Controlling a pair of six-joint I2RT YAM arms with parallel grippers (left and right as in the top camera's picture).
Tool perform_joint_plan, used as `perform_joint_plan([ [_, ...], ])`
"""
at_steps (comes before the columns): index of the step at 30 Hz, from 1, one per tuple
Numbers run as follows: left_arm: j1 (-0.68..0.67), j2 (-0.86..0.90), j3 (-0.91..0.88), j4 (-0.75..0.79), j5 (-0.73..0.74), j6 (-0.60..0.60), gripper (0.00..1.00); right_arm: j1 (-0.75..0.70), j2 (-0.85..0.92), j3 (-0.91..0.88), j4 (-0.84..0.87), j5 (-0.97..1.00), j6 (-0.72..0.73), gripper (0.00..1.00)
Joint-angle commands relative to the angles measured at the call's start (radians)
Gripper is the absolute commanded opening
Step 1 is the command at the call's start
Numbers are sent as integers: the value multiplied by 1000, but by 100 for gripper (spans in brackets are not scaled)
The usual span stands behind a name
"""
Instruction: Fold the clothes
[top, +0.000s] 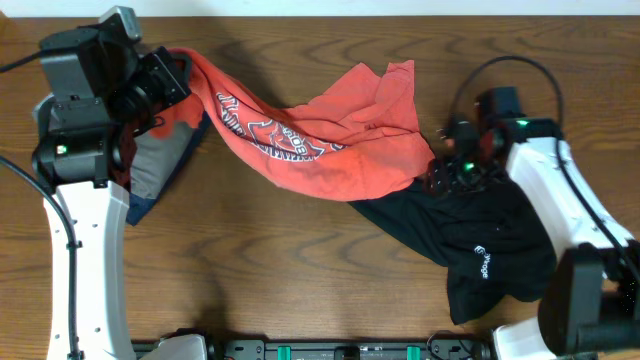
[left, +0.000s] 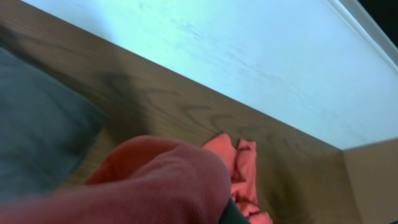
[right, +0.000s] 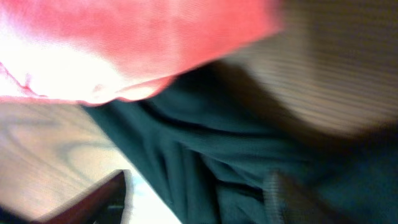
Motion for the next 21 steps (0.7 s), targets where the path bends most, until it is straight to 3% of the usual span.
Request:
perform_joint_plan([
  [1,27,-9,5,13,-25,21,6,76,73,2,-2,-91,-125,34],
  [3,36,-9,5,10,-25,21,6,119,119,1,2,-91,-132,9],
  [4,39,-9,5,10,-25,21,6,139,141,1,6,-90,-132,5],
  [11,40,-9,5,10,-26,21,6,232,267,1,67,-60,-103,1],
  [17,40,-9,5,-34,-26,22,6,214,312,1,173,323,203,2],
  [21,40,-9,5,-70,-26,57,6,130,310,2,188,541,282,3],
])
